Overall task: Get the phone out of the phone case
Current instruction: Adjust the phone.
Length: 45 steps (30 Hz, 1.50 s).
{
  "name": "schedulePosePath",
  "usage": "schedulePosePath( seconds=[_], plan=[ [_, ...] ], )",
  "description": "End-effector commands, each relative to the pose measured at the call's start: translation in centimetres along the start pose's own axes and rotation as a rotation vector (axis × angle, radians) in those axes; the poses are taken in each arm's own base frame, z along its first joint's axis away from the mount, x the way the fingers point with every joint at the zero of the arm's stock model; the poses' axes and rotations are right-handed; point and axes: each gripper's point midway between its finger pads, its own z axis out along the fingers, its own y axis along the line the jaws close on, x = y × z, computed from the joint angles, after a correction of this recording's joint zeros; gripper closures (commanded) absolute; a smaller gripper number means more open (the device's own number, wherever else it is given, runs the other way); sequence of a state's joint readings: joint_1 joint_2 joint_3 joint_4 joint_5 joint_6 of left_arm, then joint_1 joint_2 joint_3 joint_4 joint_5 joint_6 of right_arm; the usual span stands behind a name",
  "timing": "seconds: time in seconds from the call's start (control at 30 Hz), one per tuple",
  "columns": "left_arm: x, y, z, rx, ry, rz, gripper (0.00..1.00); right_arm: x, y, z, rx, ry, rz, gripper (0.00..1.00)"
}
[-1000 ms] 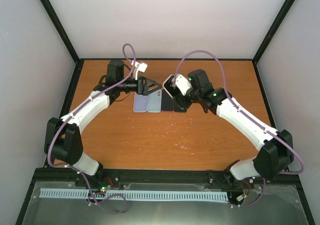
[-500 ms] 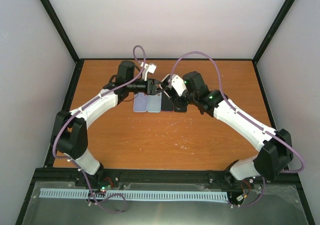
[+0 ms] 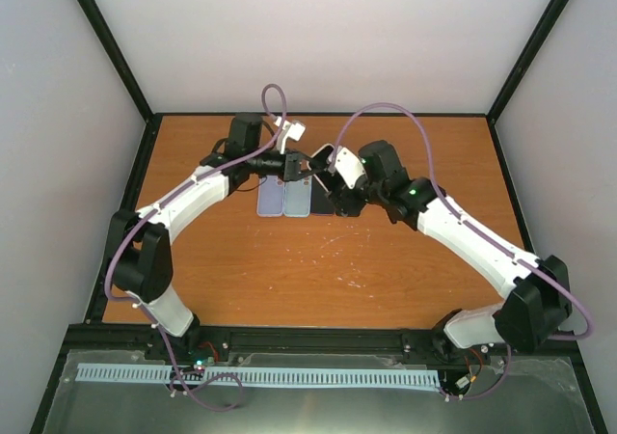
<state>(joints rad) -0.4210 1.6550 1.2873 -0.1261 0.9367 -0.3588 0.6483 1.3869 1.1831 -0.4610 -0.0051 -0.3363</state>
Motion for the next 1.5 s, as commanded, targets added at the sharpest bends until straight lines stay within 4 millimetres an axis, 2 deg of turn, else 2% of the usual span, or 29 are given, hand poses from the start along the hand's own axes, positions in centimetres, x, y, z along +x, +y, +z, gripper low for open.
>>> schedulePosePath(
  seconds=[0.0,0.07,0.27,0.4,0.5,0.6,0.77,1.03,1.2,1.37,1.43,1.47],
  plan=[
    [-0.9,-2.4,-1.9,0.048,-0.002,0.218,0.99,-1.7,1.6,-3.5,-0.148,-0.116,-0.02,0.05],
    [-0.1,-2.9,-2.2,0.066,0.029,0.274,0.99,-1.7,1.8,-4.3,-0.199,-0.129,-0.014,0.01],
    [2.0,-4.9,-3.2,0.153,0.088,0.481,0.99,-1.3,1.5,-6.1,-0.373,-0.137,0.026,0.02],
    [3.0,-5.7,-3.5,0.201,0.113,0.576,0.99,-1.0,1.8,-6.3,-0.51,-0.105,0.045,0.1],
    [3.1,-6.1,-3.2,0.202,0.123,0.626,0.99,-1.8,2.7,-6.9,-0.592,-0.134,0.006,0.17],
    [3.2,-6.7,-2.8,0.209,0.134,0.657,0.99,-2.7,3.0,-7.1,-0.623,-0.166,0.004,0.22],
    [3.4,-6.9,-2.4,0.214,0.144,0.649,0.99,-3.0,3.6,-6.7,-0.658,-0.15,-0.008,0.29],
    [3.4,-7.4,-2.1,0.228,0.149,0.664,0.98,-3.0,4.9,-5.5,-0.672,-0.125,-0.071,0.48],
    [3.6,-7.5,-2.1,0.235,0.158,0.657,0.97,-3.7,5.1,-5.1,-0.68,-0.129,-0.085,0.65],
    [3.5,-7.4,-2.3,0.218,0.158,0.63,0.93,-4.4,5.7,-5.3,-0.711,-0.136,-0.095,0.89],
    [3.4,-7.5,-2.4,0.21,0.151,0.621,0.87,-4.7,5.6,-5.5,-0.717,-0.134,-0.084,0.97],
    [3.4,-7.4,-2.6,0.202,0.148,0.61,0.81,-4.8,5.6,-5.6,-0.72,-0.133,-0.077,0.97]
  ],
)
